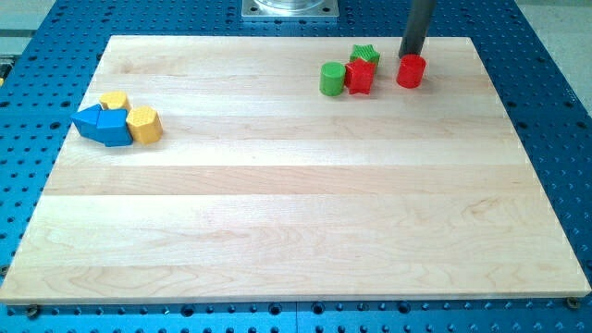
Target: Place the green blocks at the center of the board
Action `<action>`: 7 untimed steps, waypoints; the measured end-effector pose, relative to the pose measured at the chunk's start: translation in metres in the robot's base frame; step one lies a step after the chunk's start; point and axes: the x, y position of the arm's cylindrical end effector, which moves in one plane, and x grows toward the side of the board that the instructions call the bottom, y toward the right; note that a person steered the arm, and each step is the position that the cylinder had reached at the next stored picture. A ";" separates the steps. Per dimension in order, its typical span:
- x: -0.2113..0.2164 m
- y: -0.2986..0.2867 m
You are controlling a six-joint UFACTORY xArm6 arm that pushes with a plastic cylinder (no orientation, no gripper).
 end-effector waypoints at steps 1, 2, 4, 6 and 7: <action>0.000 0.000; -0.010 -0.057; 0.107 -0.163; 0.089 -0.261; 0.148 -0.349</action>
